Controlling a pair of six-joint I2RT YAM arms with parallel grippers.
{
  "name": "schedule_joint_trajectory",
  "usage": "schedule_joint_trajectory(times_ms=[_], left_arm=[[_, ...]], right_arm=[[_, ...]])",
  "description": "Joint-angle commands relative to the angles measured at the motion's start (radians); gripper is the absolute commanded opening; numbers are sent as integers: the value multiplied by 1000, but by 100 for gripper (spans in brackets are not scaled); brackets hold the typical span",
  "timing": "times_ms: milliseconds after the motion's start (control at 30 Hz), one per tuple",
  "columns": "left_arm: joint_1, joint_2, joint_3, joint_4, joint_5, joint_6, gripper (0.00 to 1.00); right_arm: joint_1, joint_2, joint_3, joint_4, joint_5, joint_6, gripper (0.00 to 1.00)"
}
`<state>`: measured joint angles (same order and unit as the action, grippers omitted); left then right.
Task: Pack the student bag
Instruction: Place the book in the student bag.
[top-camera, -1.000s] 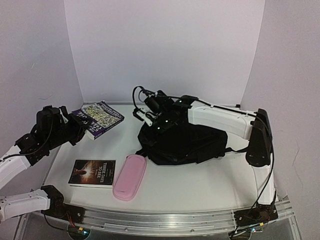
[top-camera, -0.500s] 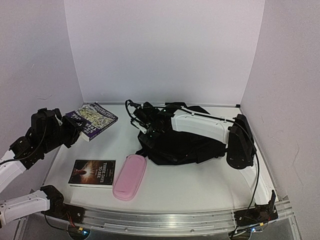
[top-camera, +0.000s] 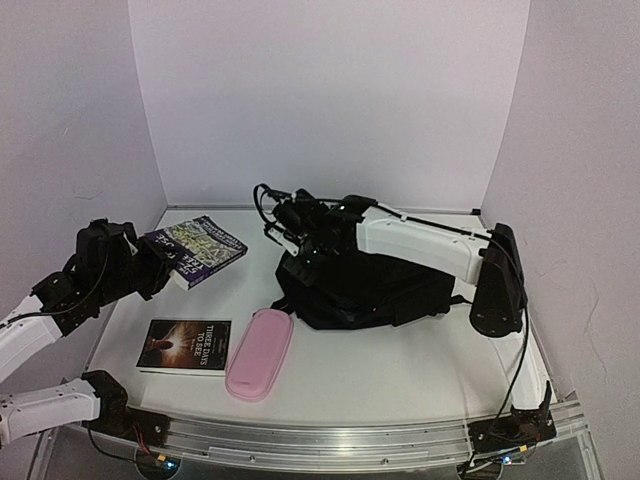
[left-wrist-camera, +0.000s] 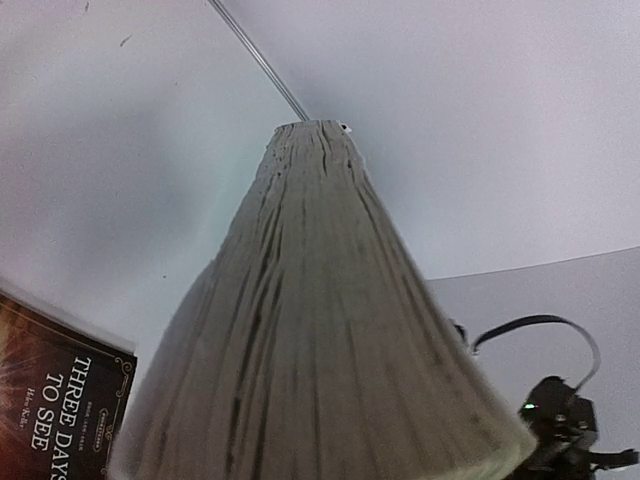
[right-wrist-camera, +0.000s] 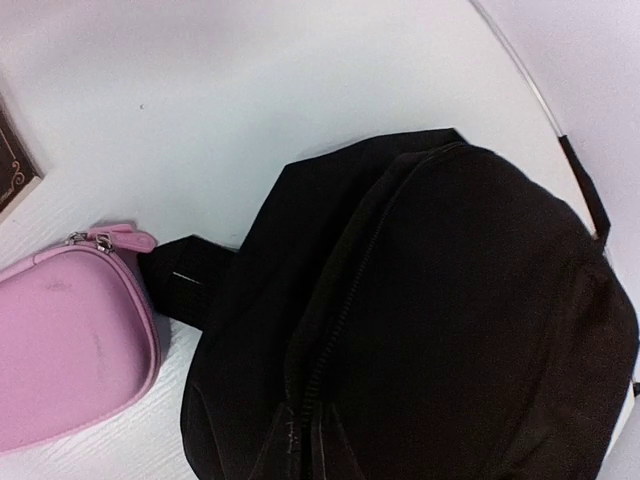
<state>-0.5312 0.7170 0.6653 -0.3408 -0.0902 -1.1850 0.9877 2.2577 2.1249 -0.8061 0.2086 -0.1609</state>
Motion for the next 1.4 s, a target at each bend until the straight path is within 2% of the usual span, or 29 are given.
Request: schedule_joint_trajectory(times_ms=[0,233,367,567,833,1100,1367], left_arm=[[-1,25,-9,196,78,-5,0],[-1,137,-39,435,274,24,0],[-1,272,-22,579,414,33,0],[-4,460,-20,817,545,-39,0],[-21,660,10,1050,607,-111,0],[-86,879,133,1199,621,-144,0],[-116,1056,298,1210,630,-152,0]], right_arm=[[-28,-181,-15,-3,20,-26,0],[-103,-256,-11,-3,-74,-39,0],[-127,-280,-11,-2,-153,-52,0],[-139,-304,-1,-3,-200,-49,0],[-140,-331,24,-3,-256,-74,0],[-140,-338,53,-3,-276,-73,0],[-139,-343,37,-5,-317,-53,0]])
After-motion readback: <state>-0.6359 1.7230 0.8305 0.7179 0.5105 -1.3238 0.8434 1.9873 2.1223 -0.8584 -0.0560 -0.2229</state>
